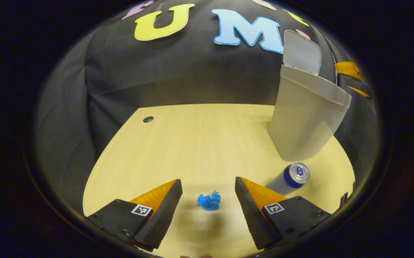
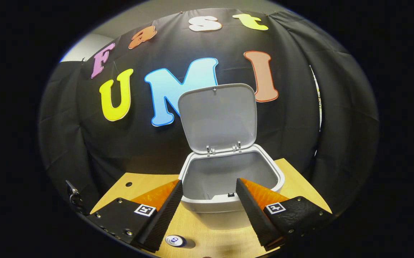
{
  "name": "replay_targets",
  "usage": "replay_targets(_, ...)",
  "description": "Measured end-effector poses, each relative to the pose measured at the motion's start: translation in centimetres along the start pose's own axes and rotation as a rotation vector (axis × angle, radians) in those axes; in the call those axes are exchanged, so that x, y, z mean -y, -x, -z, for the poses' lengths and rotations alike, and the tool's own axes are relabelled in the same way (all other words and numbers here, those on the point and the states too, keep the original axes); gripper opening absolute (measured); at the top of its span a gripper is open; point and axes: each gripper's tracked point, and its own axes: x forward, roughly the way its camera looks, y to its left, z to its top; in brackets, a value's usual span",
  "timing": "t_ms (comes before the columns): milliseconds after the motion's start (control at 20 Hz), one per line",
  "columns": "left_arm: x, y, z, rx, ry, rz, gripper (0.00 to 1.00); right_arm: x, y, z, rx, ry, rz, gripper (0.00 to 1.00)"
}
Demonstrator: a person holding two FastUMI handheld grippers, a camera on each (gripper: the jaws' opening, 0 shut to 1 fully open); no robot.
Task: Press the lid of the desktop garbage bin to open it, pick up the crumpled paper on the desktop and throw it into the bin, then pick up the pop can on the desktop and drop it into the bin, and finally close the garbage bin lid.
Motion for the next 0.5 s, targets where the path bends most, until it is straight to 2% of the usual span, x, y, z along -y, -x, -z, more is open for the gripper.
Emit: replay_targets(500, 0.1, -1.3, 5.4, -0.090, -0.002, 0.020, 0.98, -1.0, -0.4, 2.1, -0.059, 0.022, -0.015, 0.95)
